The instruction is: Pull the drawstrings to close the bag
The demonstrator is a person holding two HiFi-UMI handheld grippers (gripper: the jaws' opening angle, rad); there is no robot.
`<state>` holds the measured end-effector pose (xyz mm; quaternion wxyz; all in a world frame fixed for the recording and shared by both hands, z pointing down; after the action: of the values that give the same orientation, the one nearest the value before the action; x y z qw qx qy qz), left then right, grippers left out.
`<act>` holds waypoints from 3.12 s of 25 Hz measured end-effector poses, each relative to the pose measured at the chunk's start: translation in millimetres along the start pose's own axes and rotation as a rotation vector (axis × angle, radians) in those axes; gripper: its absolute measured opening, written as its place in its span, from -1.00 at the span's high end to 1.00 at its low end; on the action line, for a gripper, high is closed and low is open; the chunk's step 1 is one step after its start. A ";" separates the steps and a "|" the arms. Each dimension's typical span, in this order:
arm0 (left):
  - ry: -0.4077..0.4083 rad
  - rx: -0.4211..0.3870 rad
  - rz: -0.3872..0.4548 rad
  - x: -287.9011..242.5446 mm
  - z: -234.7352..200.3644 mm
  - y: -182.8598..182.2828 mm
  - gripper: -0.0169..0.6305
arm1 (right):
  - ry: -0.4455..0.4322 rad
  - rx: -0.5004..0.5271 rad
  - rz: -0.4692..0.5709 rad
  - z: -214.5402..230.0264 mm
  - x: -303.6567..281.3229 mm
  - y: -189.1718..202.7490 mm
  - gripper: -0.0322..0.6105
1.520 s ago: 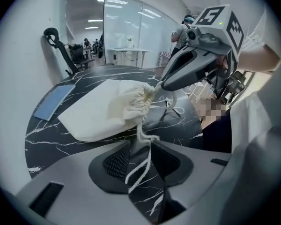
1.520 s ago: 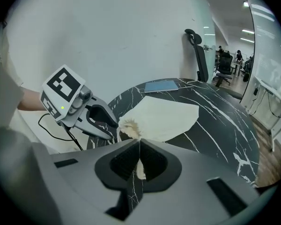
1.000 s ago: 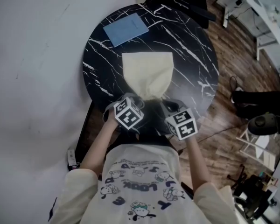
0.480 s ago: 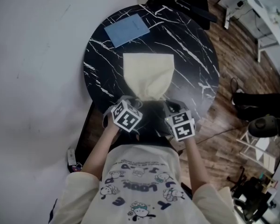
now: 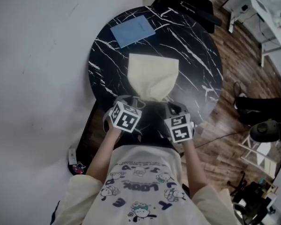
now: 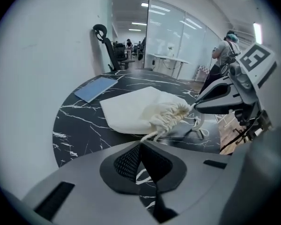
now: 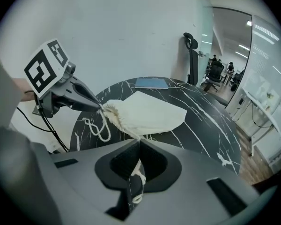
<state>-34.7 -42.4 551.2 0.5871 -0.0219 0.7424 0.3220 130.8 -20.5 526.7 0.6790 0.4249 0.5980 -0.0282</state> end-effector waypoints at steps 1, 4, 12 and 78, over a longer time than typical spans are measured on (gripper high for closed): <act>-0.016 0.017 0.003 -0.5 -2.4 0.3 0.82 | 0.003 -0.008 0.004 0.3 -0.1 -0.9 0.84; -0.042 0.082 0.008 -2.8 -7.5 3.3 0.82 | 0.019 -0.058 0.015 2.5 0.5 0.8 0.84; -0.066 0.151 0.023 -3.1 -18.6 4.2 0.81 | 0.090 -0.177 0.035 9.2 4.2 7.8 0.84; 0.034 0.066 0.894 221.5 37.4 -125.6 0.82 | 0.366 -0.230 0.823 -10.0 187.0 -143.8 0.73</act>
<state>-19.7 -46.4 294.2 0.3783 0.3145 0.6984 0.5198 97.3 -18.2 292.9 0.5598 0.5469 0.4890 0.3853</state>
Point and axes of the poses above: the fingertips, and each gripper's own axes: x backward along the fingers, z to its right, y out of its underside, the point moved 3 cm from there along x, backward along the fingers, and after that the axes turned 7 degrees about x, right-handed, at the moved point
